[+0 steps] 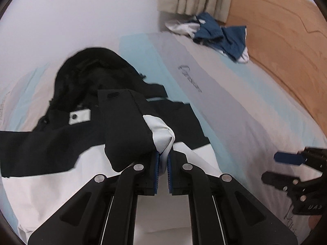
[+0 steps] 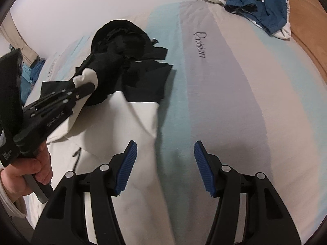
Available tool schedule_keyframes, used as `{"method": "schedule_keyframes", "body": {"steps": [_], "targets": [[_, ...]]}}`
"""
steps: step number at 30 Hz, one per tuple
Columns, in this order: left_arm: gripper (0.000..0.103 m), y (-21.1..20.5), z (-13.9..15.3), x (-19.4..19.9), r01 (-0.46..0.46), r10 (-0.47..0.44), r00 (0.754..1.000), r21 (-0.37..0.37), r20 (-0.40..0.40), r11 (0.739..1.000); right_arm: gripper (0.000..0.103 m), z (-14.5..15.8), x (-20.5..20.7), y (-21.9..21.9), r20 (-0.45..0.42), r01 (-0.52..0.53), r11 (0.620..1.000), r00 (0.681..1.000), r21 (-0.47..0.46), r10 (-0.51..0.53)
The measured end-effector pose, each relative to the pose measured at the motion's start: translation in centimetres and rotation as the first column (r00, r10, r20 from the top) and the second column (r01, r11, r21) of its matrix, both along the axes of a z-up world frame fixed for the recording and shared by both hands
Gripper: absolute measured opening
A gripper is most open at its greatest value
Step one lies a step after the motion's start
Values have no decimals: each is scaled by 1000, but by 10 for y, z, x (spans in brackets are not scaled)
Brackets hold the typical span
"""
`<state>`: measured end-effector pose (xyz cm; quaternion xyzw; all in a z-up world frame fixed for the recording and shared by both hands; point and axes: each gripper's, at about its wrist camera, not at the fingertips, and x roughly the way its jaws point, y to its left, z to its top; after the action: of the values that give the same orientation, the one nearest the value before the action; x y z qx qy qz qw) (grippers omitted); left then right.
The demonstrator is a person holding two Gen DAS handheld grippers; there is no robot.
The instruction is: Fold large clothes
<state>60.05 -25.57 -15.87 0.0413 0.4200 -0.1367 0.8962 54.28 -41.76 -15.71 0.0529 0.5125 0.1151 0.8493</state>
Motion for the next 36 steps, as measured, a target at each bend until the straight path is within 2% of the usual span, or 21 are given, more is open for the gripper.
{"method": "schedule_keyframes", "body": {"steps": [5, 8, 10, 11, 12, 13, 16, 19, 25, 31, 36], "targets": [[8, -17, -20, 5, 7, -6, 999, 42, -45, 999, 56, -6, 11, -19, 11, 19, 999, 1000, -36, -19], [17, -19, -25, 4, 8, -6, 998, 40, -60, 999, 56, -9, 19, -28, 23, 36, 997, 999, -63, -34], [32, -22, -28, 5, 11, -8, 997, 35, -76, 999, 58, -12, 24, -33, 26, 50, 996, 999, -72, -48], [40, -23, -29, 6, 12, -10, 997, 34, -81, 999, 64, -13, 26, -36, 33, 64, 995, 998, -76, -61], [55, -24, -29, 6, 15, -13, 996, 23, -83, 1000, 67, -13, 27, -38, 39, 74, 994, 997, -77, -71], [62, -25, -28, 6, 10, -9, 997, 8, -77, 1000, 67, -13, 28, -40, 45, 85, 994, 996, -76, -81], [77, -25, -25, 8, -10, 8, 997, -25, -75, 1000, 73, -11, 31, -46, 61, 110, 990, 993, -84, -105], [82, -27, -24, 14, -28, 24, 996, -53, -88, 998, 77, -9, 31, -51, 74, 130, 988, 990, -82, -124], [83, -44, -22, 27, -43, 33, 994, -93, -103, 995, 80, -8, 20, -66, 77, 154, 984, 986, -93, -147], [85, -85, -18, 20, 37, -48, 995, -122, -87, 992, 80, -8, 5, -92, 76, 194, 977, 979, -92, -187], [85, -108, -33, 13, 79, -90, 989, -96, -121, 992, 80, -13, -7, -110, 60, 218, 972, 975, -91, -213]]}}
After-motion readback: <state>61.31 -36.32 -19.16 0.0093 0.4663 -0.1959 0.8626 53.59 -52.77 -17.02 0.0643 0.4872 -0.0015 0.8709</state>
